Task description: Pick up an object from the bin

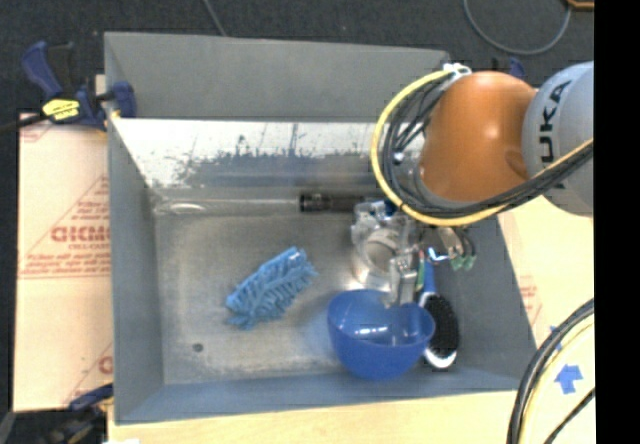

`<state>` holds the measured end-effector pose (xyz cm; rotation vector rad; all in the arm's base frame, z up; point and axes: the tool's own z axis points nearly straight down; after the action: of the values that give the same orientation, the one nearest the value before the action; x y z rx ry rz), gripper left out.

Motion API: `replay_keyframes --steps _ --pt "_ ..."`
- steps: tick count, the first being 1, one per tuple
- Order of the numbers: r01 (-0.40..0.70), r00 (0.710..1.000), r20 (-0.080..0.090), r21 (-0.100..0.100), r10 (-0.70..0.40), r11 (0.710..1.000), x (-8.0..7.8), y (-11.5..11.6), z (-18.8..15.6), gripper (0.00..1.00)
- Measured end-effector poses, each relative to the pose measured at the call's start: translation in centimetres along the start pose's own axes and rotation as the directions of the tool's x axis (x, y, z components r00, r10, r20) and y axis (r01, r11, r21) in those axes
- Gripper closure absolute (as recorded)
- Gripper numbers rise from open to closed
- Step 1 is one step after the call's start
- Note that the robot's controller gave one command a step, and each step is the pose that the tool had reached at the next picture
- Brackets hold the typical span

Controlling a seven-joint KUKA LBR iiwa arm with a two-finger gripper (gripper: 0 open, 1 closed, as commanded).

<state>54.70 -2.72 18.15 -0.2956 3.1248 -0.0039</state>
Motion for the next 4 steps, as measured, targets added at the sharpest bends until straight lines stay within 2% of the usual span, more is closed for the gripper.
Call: replay_keyframes --steps 1,2,3,4 --pt "0.217 0.976 0.006 0.003 -0.217 0.976 -1.0 0.6 8.1 0.0" --pt "0.24 0.971 0.004 0.002 -0.24 0.971 1.7 2.8 2.0 0.0" --pt "0.256 0.967 0.008 0.003 -0.256 0.967 -0.1 2.7 6.1 0.0" --pt "0.304 0.953 0.004 0.002 -0.304 0.953 0.4 2.8 8.9 0.0"
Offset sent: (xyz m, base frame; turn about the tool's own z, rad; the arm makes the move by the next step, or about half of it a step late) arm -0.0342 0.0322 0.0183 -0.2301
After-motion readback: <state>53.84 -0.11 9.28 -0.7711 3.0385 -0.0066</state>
